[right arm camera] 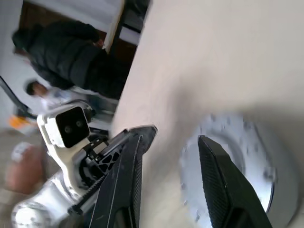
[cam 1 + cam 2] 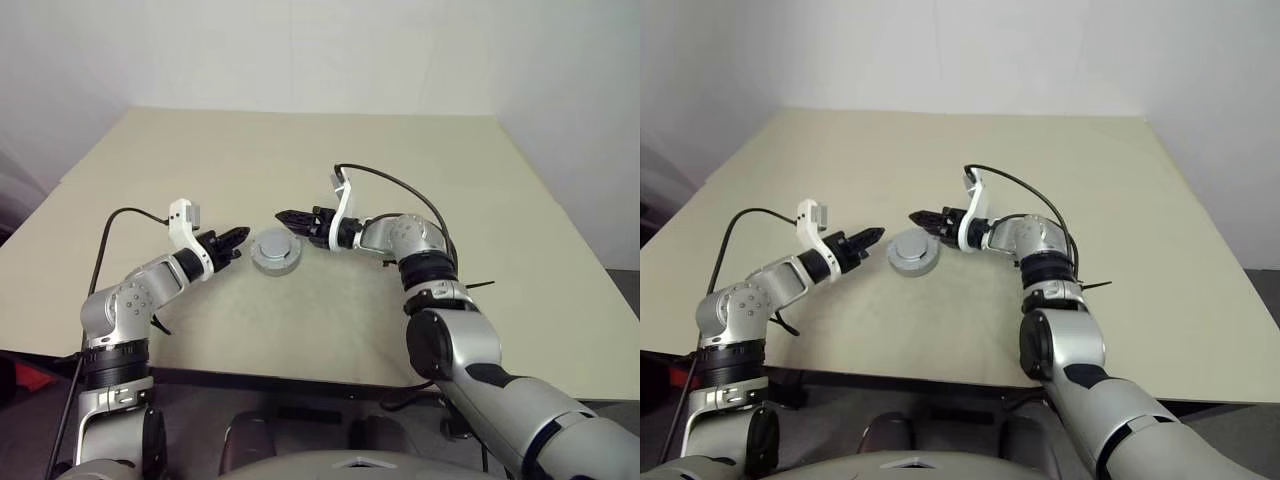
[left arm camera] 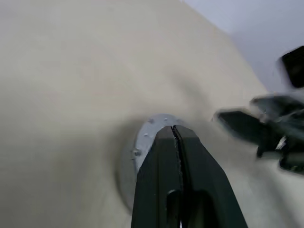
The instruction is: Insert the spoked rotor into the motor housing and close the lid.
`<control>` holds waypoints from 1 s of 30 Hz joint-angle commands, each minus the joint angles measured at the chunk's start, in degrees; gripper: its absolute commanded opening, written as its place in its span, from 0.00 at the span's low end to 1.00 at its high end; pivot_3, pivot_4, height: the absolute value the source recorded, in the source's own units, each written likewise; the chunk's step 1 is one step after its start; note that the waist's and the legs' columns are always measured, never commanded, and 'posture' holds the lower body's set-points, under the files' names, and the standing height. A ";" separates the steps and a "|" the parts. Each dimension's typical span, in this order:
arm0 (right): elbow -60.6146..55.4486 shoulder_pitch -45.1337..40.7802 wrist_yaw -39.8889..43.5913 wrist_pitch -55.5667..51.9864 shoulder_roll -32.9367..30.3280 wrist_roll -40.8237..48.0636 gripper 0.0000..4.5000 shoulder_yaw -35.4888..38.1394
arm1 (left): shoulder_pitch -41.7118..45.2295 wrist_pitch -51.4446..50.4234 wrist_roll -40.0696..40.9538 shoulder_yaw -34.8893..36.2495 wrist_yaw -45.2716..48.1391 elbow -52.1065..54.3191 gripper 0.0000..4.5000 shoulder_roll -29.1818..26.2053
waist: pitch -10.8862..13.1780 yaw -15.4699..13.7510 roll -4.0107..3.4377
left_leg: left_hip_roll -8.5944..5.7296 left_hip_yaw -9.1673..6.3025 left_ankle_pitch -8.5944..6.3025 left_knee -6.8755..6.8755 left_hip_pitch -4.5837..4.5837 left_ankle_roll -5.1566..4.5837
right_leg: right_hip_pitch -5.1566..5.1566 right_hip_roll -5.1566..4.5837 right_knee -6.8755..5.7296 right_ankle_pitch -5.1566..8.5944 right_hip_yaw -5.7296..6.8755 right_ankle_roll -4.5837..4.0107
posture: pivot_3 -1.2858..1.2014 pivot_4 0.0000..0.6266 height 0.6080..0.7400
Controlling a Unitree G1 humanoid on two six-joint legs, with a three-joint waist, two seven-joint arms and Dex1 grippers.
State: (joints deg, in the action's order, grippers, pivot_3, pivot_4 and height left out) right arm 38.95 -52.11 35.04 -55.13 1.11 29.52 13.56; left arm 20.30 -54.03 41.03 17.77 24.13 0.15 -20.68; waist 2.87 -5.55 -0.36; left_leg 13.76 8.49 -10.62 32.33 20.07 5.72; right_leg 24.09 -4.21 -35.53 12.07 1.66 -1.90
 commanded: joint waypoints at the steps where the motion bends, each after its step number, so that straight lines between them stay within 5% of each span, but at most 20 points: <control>1: -7.25 2.48 7.62 7.90 -1.04 -2.13 0.45 -6.66 | -0.18 3.07 -1.65 -0.80 1.99 2.18 0.00 -2.29 | 0.01 -0.01 0.01 | 0.00 0.00 0.00 0.00 -0.01 0.00 | 0.00 0.00 0.00 0.00 0.00 0.00 | 0.52 0.00 1.00; 11: -7.86 9.20 17.52 36.90 -6.95 -19.38 0.45 -26.68 | -3.59 17.37 -8.65 -4.29 7.73 4.86 0.00 -4.65 | 0.00 0.06 0.10 | 0.01 -0.03 -0.01 0.16 -0.03 -0.02 | -0.13 -0.03 -0.12 0.00 0.00 -0.03 | 0.52 0.00 1.00; 19: -1.00 8.07 15.58 49.60 -4.90 -24.91 0.45 -28.50 | -4.58 28.30 -20.49 -10.36 9.40 1.08 0.00 -9.53 | 0.00 0.39 0.10 | 0.03 -0.03 -0.05 0.29 -0.05 -0.09 | -0.12 -0.02 -0.20 -0.01 -0.02 -0.05 | 0.52 0.00 1.00; 30: 0.89 7.11 15.11 50.16 -2.77 -24.92 0.45 -26.28 | -5.85 26.51 -16.35 -6.91 10.93 0.77 0.00 -8.02 | 0.00 1.25 0.11 | 0.03 -0.03 -0.18 0.46 -0.05 -0.30 | -0.12 -0.03 -0.23 -0.02 -0.03 -0.07 | 0.52 0.00 1.00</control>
State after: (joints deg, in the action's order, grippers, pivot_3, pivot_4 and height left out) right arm 40.78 -42.92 50.25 -5.44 -2.06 3.46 -14.05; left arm 13.14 -26.75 22.65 9.02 34.74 -0.80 -28.75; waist 2.86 -4.30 -0.25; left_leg 13.79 8.46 -10.80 32.80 20.02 5.42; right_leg 23.96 -4.24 -35.77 12.04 1.62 -1.97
